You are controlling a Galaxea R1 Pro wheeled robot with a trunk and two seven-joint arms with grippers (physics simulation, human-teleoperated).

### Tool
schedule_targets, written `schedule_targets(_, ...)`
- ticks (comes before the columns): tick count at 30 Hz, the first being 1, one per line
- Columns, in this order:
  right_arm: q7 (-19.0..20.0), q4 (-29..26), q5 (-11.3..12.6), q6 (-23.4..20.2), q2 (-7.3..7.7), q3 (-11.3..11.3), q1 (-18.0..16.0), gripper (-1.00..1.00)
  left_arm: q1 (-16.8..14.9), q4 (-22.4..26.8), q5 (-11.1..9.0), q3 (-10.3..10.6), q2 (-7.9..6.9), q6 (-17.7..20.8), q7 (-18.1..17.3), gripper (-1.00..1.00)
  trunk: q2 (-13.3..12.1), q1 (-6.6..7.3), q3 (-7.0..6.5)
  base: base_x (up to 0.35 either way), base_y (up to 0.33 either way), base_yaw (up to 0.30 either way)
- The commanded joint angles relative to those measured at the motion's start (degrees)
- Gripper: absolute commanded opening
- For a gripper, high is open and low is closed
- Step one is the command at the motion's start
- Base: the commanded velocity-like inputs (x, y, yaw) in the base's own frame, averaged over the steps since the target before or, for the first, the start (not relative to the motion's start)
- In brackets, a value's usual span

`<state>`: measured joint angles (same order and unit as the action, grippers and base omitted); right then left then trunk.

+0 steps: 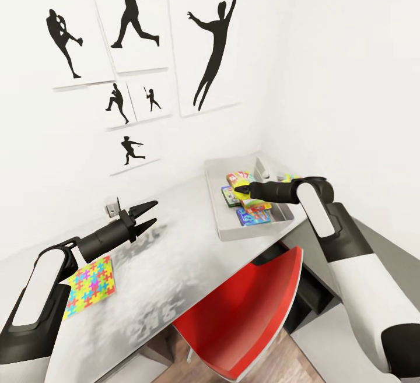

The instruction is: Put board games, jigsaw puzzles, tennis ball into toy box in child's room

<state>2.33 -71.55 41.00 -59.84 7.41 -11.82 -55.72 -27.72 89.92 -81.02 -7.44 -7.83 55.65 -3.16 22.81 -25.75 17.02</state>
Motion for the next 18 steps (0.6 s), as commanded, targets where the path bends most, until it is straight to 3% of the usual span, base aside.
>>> schedule_targets(1, -0.09, 0.62, -0.03, -0.16, -0.04, -0.05, -0.10, -1.00, -0.05, 0.00, 0.33, -0.06, 0.01, 0.25, -0.34, 1.00, 0.11, -0.03, 0.10, 0.003, -0.002, 0.000)
schedule_targets(8, -1.68, 4.10, -0.07, -0.16, -0.60, -0.37, -1.09, -1.00, -0.05, 0.00, 0.28, -0.03, 0.01, 0.25, -0.35, 1.00, 0.11, -0.03, 0.10, 0.002, -0.001, 0.000)
schedule_targets(14, -4.78, 8.92, -0.11, -0.16, -2.76, -0.43, -3.82, -1.00, -0.04, 0.00, 0.26, 0.02, 0.01, 0.25, -0.35, 1.00, 0.11, -0.03, 0.10, 0.000, 0.000, 0.000)
schedule_targets(18, -5.95, 10.62, -0.12, -0.16, -3.32, -0.40, -4.91, -1.00, -0.03, 0.00, 0.26, 0.00, 0.01, 0.25, -0.35, 1.00, 0.11, -0.03, 0.10, 0.000, 0.000, 0.000)
